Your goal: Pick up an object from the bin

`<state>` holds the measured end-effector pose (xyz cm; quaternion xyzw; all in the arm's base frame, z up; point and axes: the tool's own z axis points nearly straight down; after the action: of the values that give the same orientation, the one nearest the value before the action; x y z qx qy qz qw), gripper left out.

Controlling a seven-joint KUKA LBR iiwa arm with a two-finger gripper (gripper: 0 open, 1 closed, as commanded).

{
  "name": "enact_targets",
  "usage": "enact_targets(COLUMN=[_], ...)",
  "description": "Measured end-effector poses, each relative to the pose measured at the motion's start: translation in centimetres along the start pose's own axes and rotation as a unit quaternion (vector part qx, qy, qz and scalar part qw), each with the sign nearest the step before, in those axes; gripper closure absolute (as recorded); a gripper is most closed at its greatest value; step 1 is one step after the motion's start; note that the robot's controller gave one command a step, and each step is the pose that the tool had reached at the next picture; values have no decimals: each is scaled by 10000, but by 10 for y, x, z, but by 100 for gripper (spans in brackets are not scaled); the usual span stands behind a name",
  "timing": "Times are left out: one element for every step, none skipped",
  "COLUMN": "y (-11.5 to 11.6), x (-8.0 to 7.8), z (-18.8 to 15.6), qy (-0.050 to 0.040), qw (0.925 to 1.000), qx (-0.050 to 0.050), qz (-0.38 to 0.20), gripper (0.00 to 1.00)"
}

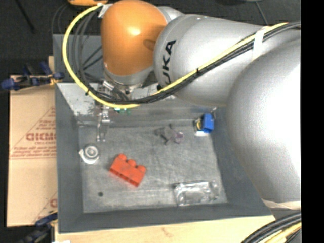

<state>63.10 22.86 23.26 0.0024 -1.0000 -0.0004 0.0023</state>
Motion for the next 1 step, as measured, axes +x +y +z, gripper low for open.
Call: enact_targets(y=[1], x=[50], z=[162], qy=[-65], qw=[9969], qx=[-24], qz=[787], gripper=[0])
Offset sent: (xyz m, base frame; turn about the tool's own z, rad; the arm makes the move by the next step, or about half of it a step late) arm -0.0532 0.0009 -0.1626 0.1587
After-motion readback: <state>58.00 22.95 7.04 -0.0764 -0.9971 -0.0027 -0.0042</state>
